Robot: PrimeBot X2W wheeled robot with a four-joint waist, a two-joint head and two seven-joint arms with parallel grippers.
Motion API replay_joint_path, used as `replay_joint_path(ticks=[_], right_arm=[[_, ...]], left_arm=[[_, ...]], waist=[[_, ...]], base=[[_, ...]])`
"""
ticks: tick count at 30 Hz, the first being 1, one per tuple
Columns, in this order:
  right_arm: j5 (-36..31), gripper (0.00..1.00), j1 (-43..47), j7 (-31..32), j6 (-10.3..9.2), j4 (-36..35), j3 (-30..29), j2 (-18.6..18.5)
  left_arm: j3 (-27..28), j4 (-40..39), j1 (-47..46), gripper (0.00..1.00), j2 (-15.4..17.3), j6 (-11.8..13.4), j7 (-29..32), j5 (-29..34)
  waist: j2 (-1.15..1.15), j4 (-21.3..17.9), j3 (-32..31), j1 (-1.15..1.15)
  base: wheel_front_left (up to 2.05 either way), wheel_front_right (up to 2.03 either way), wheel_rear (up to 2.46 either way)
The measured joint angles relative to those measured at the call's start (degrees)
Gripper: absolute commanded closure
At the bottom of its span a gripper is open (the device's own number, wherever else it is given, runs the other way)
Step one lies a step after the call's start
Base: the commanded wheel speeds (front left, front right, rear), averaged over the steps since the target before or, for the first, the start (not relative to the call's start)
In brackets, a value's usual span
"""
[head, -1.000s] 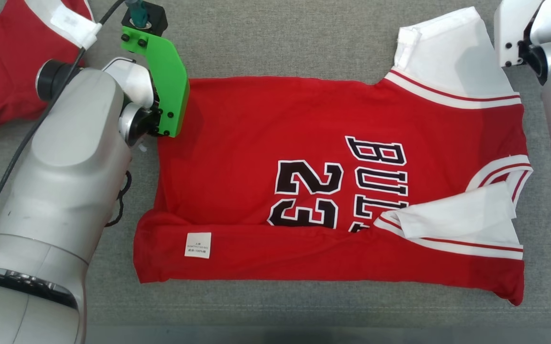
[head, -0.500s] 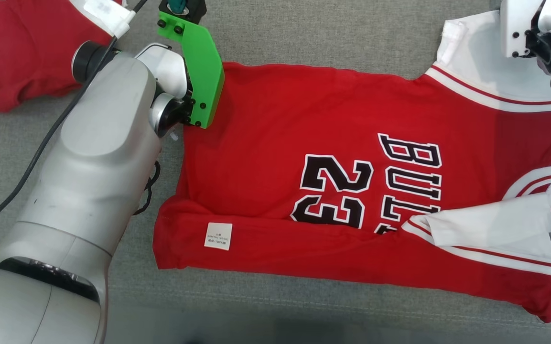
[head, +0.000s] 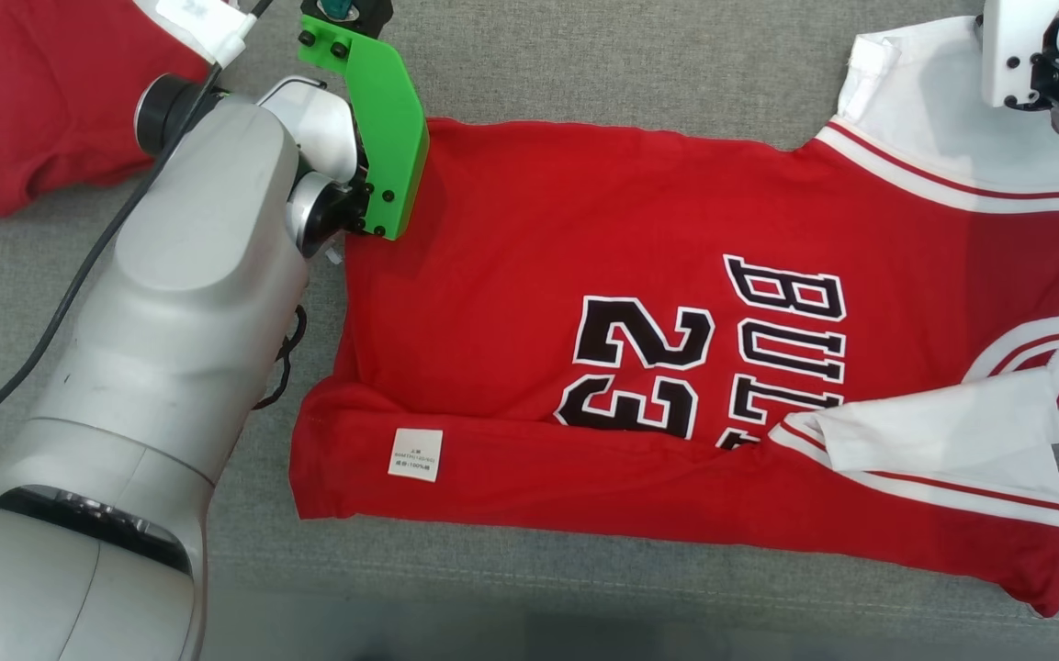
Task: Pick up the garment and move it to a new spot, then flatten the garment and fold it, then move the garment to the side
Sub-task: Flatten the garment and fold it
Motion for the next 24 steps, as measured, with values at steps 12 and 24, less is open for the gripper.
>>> replay_joint_path(ticks=[12, 24], right_arm=[[2.75, 1.00, 1.60, -1.80, 0.02, 0.01, 0.73, 0.13], [6.28, 1.00, 6.83, -5.66, -0.02, -0.56, 7.77, 0.93]], left_arm=[[-0.70, 1.12, -0.19, 1.00, 0.40, 1.04, -3.01, 0.12], [-1.31, 3.02, 2.47, 1.00, 0.26, 2.19, -8.78, 0.05]], waist=[[0.00, -0.18, -0.57, 0.00], [0.00, -0.96, -5.41, 0.00]], base=[[0.00, 0.00, 0.00], [0.00, 0.00, 0.00]])
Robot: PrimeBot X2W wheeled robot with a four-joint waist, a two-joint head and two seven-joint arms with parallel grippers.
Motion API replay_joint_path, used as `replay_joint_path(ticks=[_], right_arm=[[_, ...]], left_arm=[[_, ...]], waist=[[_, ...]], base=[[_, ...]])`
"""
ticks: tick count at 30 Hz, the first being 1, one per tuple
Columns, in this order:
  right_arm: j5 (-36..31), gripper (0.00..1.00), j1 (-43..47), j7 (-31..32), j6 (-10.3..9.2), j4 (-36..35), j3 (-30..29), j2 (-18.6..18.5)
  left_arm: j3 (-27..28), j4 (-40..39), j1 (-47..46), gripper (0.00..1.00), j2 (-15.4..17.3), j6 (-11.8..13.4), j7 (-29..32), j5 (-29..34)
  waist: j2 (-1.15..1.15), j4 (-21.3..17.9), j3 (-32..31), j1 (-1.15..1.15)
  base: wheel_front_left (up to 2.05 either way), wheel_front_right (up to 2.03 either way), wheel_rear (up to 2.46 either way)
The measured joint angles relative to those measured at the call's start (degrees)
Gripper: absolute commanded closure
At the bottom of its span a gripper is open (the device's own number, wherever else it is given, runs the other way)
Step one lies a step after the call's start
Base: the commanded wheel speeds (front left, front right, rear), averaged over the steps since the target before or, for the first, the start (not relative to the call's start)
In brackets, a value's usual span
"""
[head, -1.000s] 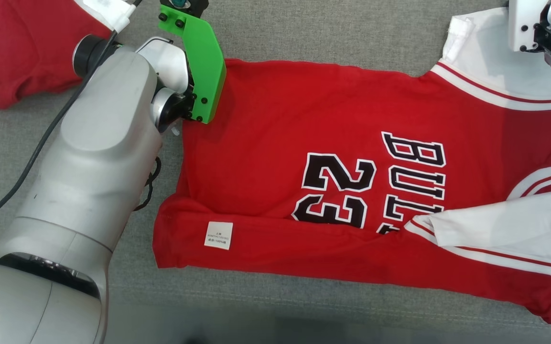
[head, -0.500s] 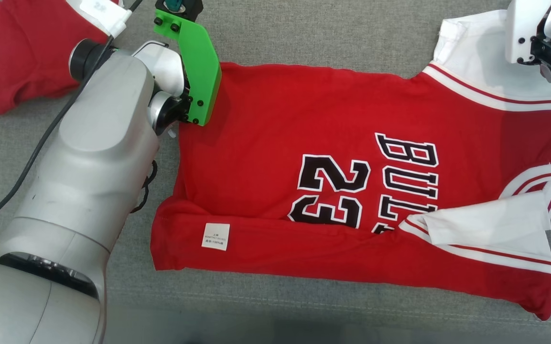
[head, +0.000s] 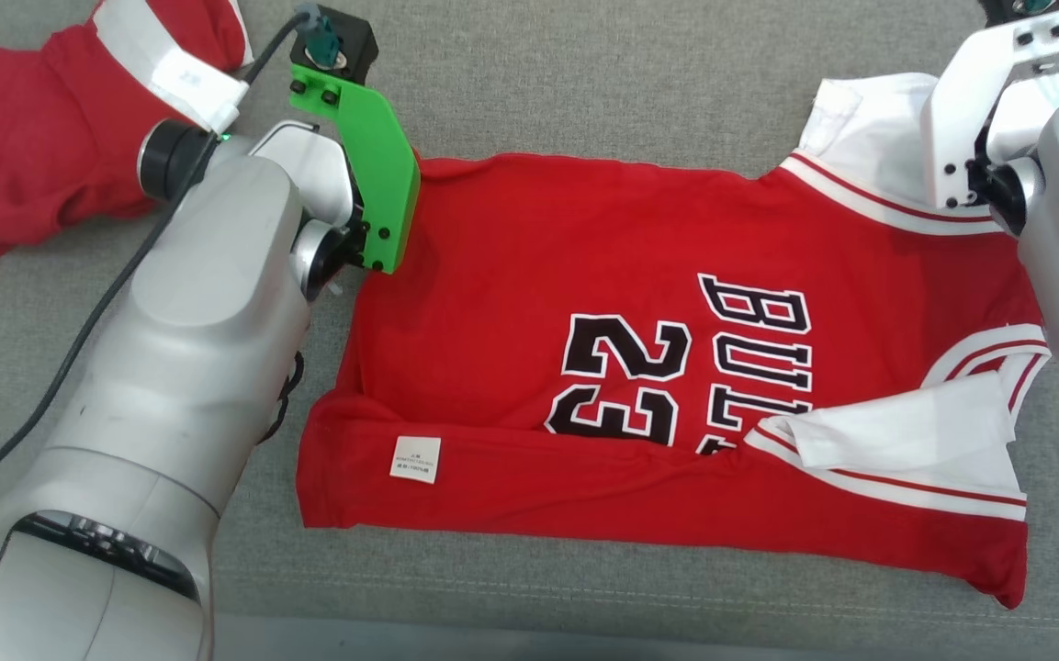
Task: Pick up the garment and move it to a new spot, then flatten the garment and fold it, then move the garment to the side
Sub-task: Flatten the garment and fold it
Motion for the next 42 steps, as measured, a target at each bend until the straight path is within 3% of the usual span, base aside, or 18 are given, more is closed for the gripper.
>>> replay_joint_path(ticks=[5, 13, 18, 23, 30, 32, 42], right_arm=[[6.36, 1.00, 5.19, -2.07, 0.01, -4.91, 7.20, -1.96], [20.57, 1.00, 15.45, -1.78, 0.01, -24.17, 16.14, -11.61], [26.22, 1.00, 23.02, 1.18, 0.00, -36.34, 17.07, -17.26], [28.80, 1.00, 29.88, 4.43, 0.00, -46.20, 14.72, -20.11], [28.61, 1.00, 37.36, 6.98, 0.00, -57.32, 8.66, -20.52], [27.40, 1.00, 38.85, 7.06, 0.00, -59.21, 6.17, -19.00], [23.09, 1.00, 38.25, 1.46, 0.00, -58.85, 1.74, -14.30]], left_arm=[[-0.64, -0.89, 3.21, 1.00, 0.12, -0.46, -2.87, -0.08], [-1.03, -4.76, 7.78, 1.00, 1.90, 1.93, -10.21, 0.99], [-2.32, -7.15, 12.50, 1.00, 4.42, 2.99, -14.96, 2.75], [-3.94, -10.13, 17.20, 1.00, 8.04, 3.94, -20.16, 5.14], [-6.21, -14.92, 21.42, 1.00, 11.56, 5.17, -27.65, 8.60], [-6.60, -15.68, 22.09, 1.00, 11.63, 5.82, -29.10, 8.99], [-5.98, -14.69, 22.00, 1.00, 10.94, 8.33, -32.31, 8.98]], waist=[[0.00, -0.36, -3.24, 0.00], [0.00, -1.66, -7.49, 0.00], [0.00, -2.67, -10.06, 0.00], [0.00, -3.58, -12.75, 0.00], [0.00, -4.68, -15.85, 0.00], [0.00, -5.30, -16.10, 0.00], [0.00, -5.50, -14.97, 0.00]], base=[[0.00, 0.00, 0.00], [0.00, 0.00, 0.00], [0.00, 0.00, 0.00], [0.00, 0.00, 0.00], [0.00, 0.00, 0.00], [0.00, 0.00, 0.00], [0.00, 0.00, 0.00]])
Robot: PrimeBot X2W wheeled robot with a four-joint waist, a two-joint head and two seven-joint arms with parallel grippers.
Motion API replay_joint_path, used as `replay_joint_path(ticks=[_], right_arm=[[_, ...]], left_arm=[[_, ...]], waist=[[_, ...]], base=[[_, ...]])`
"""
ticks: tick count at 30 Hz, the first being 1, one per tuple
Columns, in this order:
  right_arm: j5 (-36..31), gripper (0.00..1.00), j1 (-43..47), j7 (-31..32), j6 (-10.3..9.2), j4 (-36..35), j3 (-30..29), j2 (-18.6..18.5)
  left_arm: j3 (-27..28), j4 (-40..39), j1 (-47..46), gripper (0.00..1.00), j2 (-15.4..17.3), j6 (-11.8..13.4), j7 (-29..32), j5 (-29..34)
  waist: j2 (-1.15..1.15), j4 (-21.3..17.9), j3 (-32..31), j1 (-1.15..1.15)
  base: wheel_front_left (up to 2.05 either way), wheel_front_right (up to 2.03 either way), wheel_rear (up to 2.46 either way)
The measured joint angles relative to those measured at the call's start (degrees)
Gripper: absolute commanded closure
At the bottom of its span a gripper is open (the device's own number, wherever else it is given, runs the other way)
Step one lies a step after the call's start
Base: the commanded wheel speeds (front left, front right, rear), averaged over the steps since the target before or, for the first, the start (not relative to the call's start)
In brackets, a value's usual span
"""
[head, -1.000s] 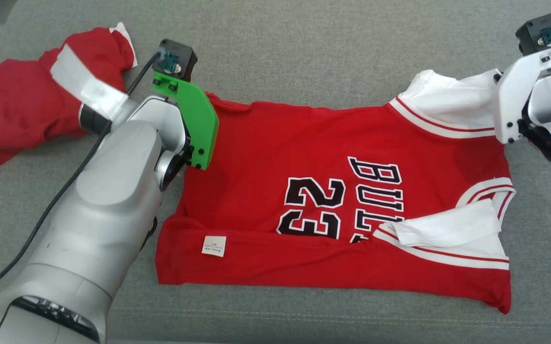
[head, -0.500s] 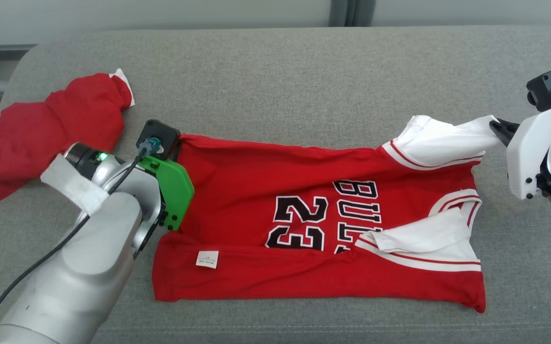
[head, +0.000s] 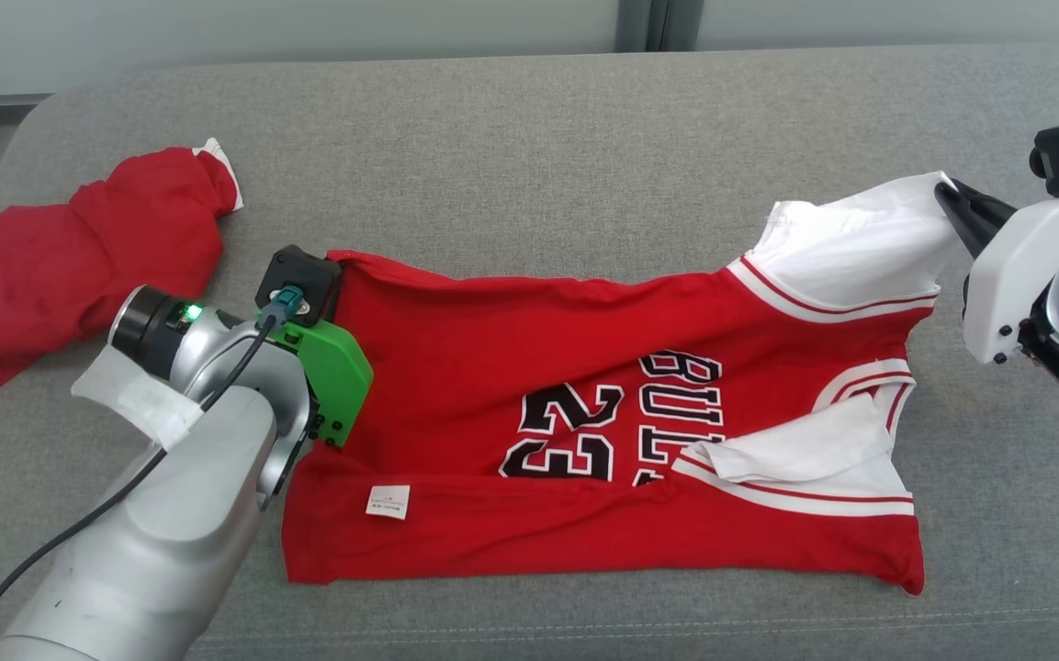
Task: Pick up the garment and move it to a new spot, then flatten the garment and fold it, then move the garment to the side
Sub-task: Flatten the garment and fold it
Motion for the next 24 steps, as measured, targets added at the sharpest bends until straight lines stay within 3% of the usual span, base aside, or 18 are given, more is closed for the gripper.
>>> replay_joint_path(ticks=[3, 6, 11, 17, 24], right_arm=[[0.11, 1.00, 0.61, -0.27, 0.00, 0.46, 0.09, 0.21], [4.03, 1.00, 2.13, -0.48, 0.03, -1.74, 3.82, -0.60], [10.43, 1.00, 4.69, 0.07, 0.01, -6.93, 7.97, -6.31], [12.69, 1.00, 7.88, 2.89, 0.00, -11.62, 11.26, -13.57], [13.72, 1.00, 9.29, 4.32, 0.01, -14.45, 16.61, -16.97]], left_arm=[[0.44, 0.80, 0.11, 1.00, 0.07, 0.63, -0.38, -0.57], [1.20, 1.07, 1.04, 1.00, 0.09, 1.71, -1.44, -1.41], [1.65, -0.46, 3.75, 1.00, 0.94, 2.63, -3.91, -1.88], [1.15, -4.02, 9.29, 1.00, 2.56, 3.18, -7.13, -2.12], [0.04, -5.73, 13.38, 1.00, 4.65, 4.14, -7.65, -1.92]], waist=[[0.00, 0.00, -0.22, 0.00], [0.00, 0.16, -0.24, 0.00], [0.00, 0.36, -0.12, 0.00], [0.00, 0.18, -0.06, 0.00], [0.00, 0.11, -0.31, 0.00]], base=[[0.00, 0.00, 0.00], [0.00, 0.00, 0.00], [0.00, 0.00, 0.00], [0.00, 0.00, 0.00], [0.00, 0.00, 0.00]])
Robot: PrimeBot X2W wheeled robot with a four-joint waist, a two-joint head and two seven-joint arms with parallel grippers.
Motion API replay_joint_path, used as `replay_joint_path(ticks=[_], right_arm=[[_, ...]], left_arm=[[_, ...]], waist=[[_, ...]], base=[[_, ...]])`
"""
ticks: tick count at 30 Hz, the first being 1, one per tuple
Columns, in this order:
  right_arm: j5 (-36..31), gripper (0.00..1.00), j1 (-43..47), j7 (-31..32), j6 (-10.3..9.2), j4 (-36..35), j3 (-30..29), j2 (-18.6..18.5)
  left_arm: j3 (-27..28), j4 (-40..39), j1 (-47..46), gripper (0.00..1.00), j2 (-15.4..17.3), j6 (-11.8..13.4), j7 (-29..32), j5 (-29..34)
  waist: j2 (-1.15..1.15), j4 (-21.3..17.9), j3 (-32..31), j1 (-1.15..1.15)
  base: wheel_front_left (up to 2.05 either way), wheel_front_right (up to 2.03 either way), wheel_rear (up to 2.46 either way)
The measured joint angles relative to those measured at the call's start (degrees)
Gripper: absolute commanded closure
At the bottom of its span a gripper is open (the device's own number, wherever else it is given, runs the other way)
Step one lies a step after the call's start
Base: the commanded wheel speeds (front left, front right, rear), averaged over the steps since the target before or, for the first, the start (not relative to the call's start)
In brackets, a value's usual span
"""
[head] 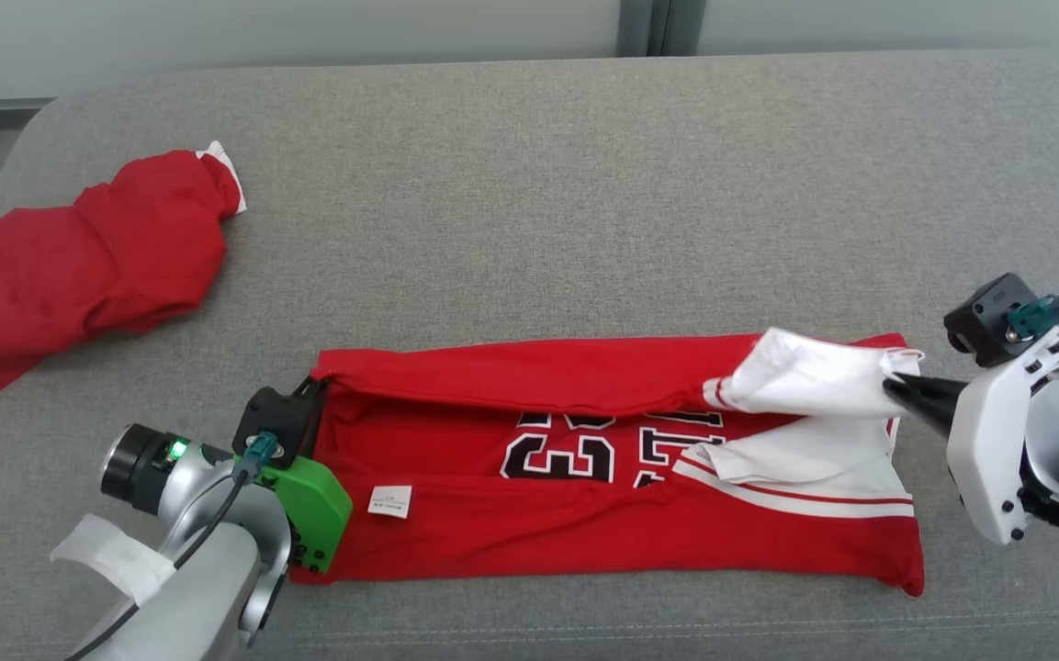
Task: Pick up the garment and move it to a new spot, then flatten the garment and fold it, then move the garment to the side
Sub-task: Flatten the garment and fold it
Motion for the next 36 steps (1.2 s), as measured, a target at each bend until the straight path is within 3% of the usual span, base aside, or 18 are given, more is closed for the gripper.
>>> replay_joint_path(ticks=[9, 10, 11, 12, 13, 16, 17, 18, 22, 27, 32, 36], right_arm=[[1.98, 1.00, 0.26, 2.08, -0.01, 0.10, 7.91, -2.55], [2.25, 1.00, 0.25, 2.32, -0.01, 0.41, 9.70, -2.58], [2.63, 1.00, 0.25, 2.33, -0.01, 0.77, 10.28, -2.54], [2.67, 0.50, 0.21, 2.32, -0.01, 1.01, 10.85, -2.52], [2.96, 0.00, 0.20, 2.34, 0.00, 1.41, 11.20, -2.31], [3.49, 0.02, 0.26, 3.31, 0.00, 2.16, 13.03, -2.18], [3.59, 0.15, 0.26, 3.36, 0.00, 2.43, 13.37, -2.20], [3.68, 0.00, 0.31, 3.82, 0.00, 2.92, 13.72, -2.23], [4.13, 0.00, 1.54, 3.96, -0.01, 4.34, 13.94, -2.05], [3.58, 0.00, 3.00, 0.51, 0.00, 4.80, 11.80, -0.87], [2.93, 0.00, 8.13, -7.49, 0.00, 6.44, 3.77, 4.19], [-0.86, 0.00, 13.64, -14.54, -0.01, 7.98, -5.21, 10.82]], left_arm=[[-1.20, -0.57, 2.74, 1.00, 0.30, 0.86, 0.64, -0.03], [-1.41, -0.49, 2.86, 0.83, 0.27, 0.86, 1.01, -0.18], [-1.44, -0.31, 2.92, 0.50, 0.27, 0.86, 1.32, -0.22], [-1.46, -0.16, 3.06, 0.00, 0.29, 0.87, 1.34, -0.38], [-1.54, 0.09, 3.18, 0.00, 0.29, 1.01, 1.75, -0.53], [-1.78, 0.46, 3.80, 0.00, 0.49, 0.99, 2.46, -0.79], [-1.87, 0.63, 4.03, 0.00, 0.58, 0.99, 2.60, -0.85], [-1.89, 0.82, 4.23, 0.00, 0.59, 1.00, 2.93, -1.05], [-1.74, 1.05, 6.08, 0.00, 0.71, 1.14, 3.60, -2.50], [-0.29, -0.82, 9.07, 0.00, 1.71, 3.07, 2.65, -4.00], [2.60, -6.87, 12.99, 0.00, 3.07, 6.70, -1.16, -5.81], [4.95, -12.99, 15.89, 0.00, 3.57, 9.64, -4.32, -6.61]], waist=[[0.00, 0.36, -1.18, 0.00], [0.00, 0.44, -1.39, 0.00], [0.00, 0.46, -1.47, 0.00], [0.00, 0.46, -1.55, 0.00], [0.00, 0.45, -1.63, 0.00], [0.00, 0.44, -1.93, 0.00], [0.00, 0.44, -2.04, 0.00], [0.00, 0.44, -2.19, 0.00], [0.00, 0.44, -3.24, 0.00], [0.00, 0.39, -5.42, 0.00], [0.00, 0.65, -8.42, 0.00], [0.00, 1.22, -10.59, 0.00]], base=[[0.00, 0.00, 0.00], [0.00, 0.00, 0.00], [0.00, 0.00, 0.00], [0.00, 0.00, 0.00], [0.00, 0.00, 0.00], [0.00, 0.00, 0.00], [0.00, 0.00, 0.00], [0.00, 0.00, 0.00], [0.00, 0.00, 0.00], [0.00, 0.00, 0.00], [0.00, 0.00, 0.00], [0.00, 0.00, 0.00]])
